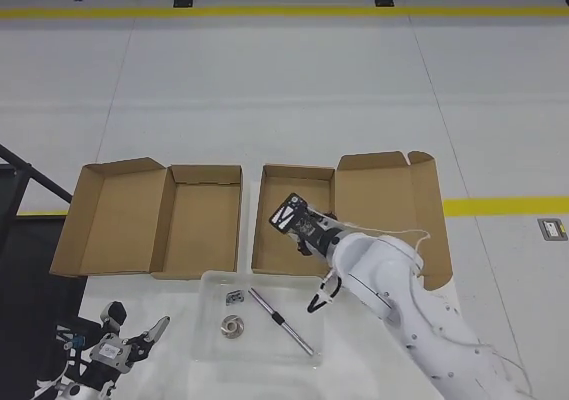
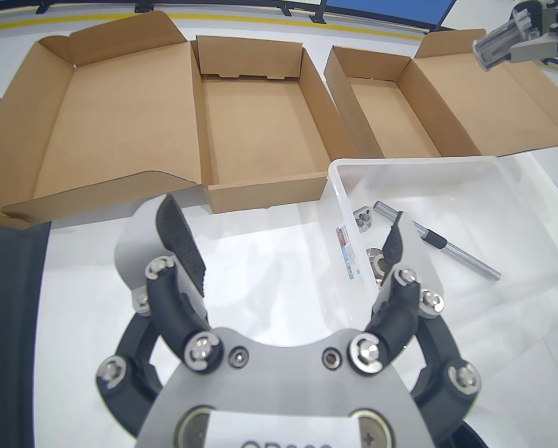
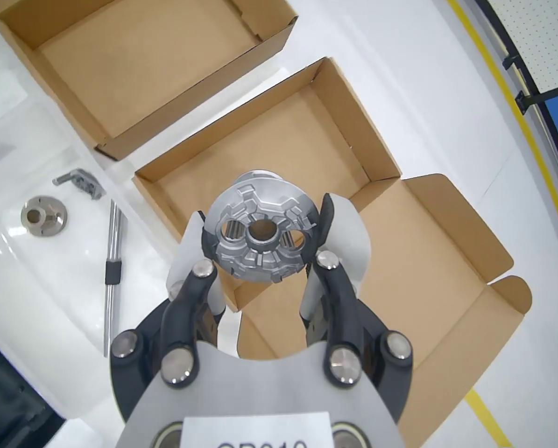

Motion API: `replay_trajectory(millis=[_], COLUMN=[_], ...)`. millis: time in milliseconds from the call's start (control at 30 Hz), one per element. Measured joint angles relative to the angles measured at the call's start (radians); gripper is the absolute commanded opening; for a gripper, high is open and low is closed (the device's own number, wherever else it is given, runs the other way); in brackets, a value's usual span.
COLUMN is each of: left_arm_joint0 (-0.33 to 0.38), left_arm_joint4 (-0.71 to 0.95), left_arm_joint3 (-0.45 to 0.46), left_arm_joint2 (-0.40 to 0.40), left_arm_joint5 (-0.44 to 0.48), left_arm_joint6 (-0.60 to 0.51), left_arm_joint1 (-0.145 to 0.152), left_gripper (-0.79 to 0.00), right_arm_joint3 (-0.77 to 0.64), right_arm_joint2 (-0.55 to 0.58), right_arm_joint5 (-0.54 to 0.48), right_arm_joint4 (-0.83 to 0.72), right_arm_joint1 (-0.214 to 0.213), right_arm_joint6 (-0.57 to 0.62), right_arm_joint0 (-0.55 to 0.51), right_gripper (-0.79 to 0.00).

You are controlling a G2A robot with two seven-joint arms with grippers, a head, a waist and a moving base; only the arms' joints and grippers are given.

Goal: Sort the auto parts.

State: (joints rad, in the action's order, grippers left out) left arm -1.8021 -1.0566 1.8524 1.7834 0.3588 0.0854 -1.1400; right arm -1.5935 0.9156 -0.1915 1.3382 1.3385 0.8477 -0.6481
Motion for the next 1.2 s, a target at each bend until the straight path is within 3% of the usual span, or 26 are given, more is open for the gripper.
replay_trajectory(millis=[167, 367, 567, 767, 900, 933, 967, 1033, 1067, 1200], left_arm_joint0=[0.0, 0.0, 0.0, 0.0, 0.0, 0.0, 0.0, 0.0, 0.0, 0.0], left_arm_joint4=[0.0, 0.0, 0.0, 0.0, 0.0, 0.0, 0.0, 0.0, 0.0, 0.0], left_arm_joint3=[0.0, 0.0, 0.0, 0.0, 0.0, 0.0, 0.0, 0.0, 0.0, 0.0], left_arm_joint2=[0.0, 0.0, 0.0, 0.0, 0.0, 0.0, 0.0, 0.0, 0.0, 0.0], left_arm_joint5=[0.0, 0.0, 0.0, 0.0, 0.0, 0.0, 0.0, 0.0, 0.0, 0.0], left_arm_joint6=[0.0, 0.0, 0.0, 0.0, 0.0, 0.0, 0.0, 0.0, 0.0, 0.0], left_arm_joint1=[0.0, 0.0, 0.0, 0.0, 0.0, 0.0, 0.0, 0.0, 0.0, 0.0], left_gripper=[0.0, 0.0, 0.0, 0.0, 0.0, 0.0, 0.0, 0.0, 0.0, 0.0], right_arm_joint3=[0.318, 0.756, 1.086, 1.26, 1.299, 1.299, 1.299, 1.299, 1.299, 1.299], right_arm_joint2=[-0.093, -0.222, -0.277, -0.309, -0.317, -0.317, -0.317, -0.317, -0.317, -0.317], right_arm_joint5=[0.022, 0.0, -0.065, -0.094, -0.104, -0.104, -0.104, -0.104, -0.104, -0.104], right_arm_joint4=[-0.112, -0.298, -0.42, -0.446, -0.448, -0.448, -0.448, -0.448, -0.448, -0.448], right_arm_joint1=[0.063, 0.182, 0.28, 0.349, 0.368, 0.368, 0.368, 0.368, 0.368, 0.368], right_arm_joint6=[-0.166, -0.225, -0.291, -0.297, -0.293, -0.293, -0.293, -0.293, -0.293, -0.293], right_arm_joint0=[0.166, 0.383, 0.485, 0.514, 0.519, 0.519, 0.519, 0.519, 0.519, 0.519], right_gripper=[-0.785, -0.785, -0.785, -0.785, -0.785, -0.723, -0.566, -0.345, -0.028, 0.0])
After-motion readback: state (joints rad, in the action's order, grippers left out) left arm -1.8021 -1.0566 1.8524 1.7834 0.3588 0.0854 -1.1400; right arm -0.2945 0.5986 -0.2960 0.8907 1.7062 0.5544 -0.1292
